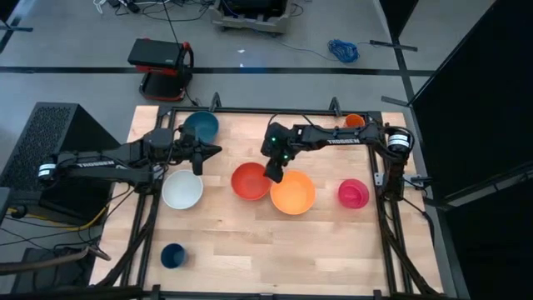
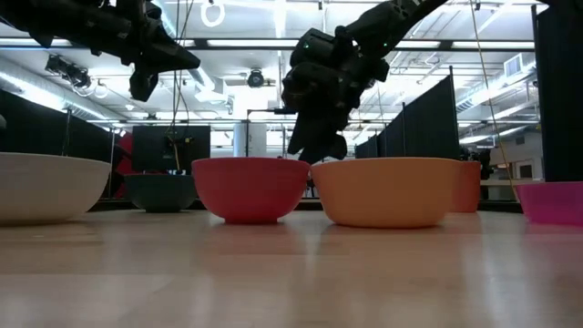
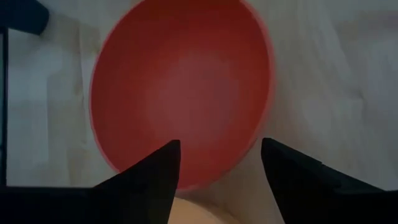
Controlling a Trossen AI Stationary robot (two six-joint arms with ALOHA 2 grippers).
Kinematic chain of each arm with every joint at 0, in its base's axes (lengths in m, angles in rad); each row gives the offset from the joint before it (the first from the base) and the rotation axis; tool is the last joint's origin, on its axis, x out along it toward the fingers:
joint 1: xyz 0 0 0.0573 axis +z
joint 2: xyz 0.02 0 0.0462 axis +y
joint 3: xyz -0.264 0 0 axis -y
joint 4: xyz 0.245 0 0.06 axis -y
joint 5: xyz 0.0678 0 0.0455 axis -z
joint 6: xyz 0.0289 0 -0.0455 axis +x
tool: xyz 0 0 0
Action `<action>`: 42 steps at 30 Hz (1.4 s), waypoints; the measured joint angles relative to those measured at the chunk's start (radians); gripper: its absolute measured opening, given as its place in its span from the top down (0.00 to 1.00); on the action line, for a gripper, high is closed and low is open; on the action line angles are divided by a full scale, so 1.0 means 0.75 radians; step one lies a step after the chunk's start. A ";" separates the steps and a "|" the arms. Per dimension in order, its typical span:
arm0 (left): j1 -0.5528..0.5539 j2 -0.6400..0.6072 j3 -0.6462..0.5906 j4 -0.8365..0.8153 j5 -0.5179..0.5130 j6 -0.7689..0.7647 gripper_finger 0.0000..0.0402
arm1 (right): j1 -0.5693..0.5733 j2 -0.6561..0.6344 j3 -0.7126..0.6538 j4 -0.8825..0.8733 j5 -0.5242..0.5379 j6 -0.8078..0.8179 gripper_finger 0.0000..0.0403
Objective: Nest bowls inside each other
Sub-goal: Stack the orange bowl on top of the yellow bowl
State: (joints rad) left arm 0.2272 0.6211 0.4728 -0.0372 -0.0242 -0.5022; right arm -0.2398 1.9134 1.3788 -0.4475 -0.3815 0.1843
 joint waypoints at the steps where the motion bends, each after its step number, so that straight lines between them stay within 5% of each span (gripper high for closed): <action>1: 0.000 0.000 0.000 0.000 0.000 0.000 0.99 | 0.000 0.005 0.000 -0.003 0.000 0.005 0.47; 13: 0.000 0.000 0.000 0.000 0.000 0.000 1.00 | 0.005 0.044 -0.001 0.004 -0.010 0.008 0.58; 32: 0.000 0.000 0.000 -0.011 0.000 0.000 1.00 | 0.002 0.044 -0.001 0.027 -0.017 0.028 0.98; 42: 0.000 0.000 0.000 -0.011 -0.001 0.000 0.99 | -0.006 0.044 -0.001 0.068 -0.030 0.091 1.00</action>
State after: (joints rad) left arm 0.2272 0.6212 0.4728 -0.0452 -0.0246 -0.5022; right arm -0.2447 1.9465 1.3781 -0.3968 -0.4043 0.2525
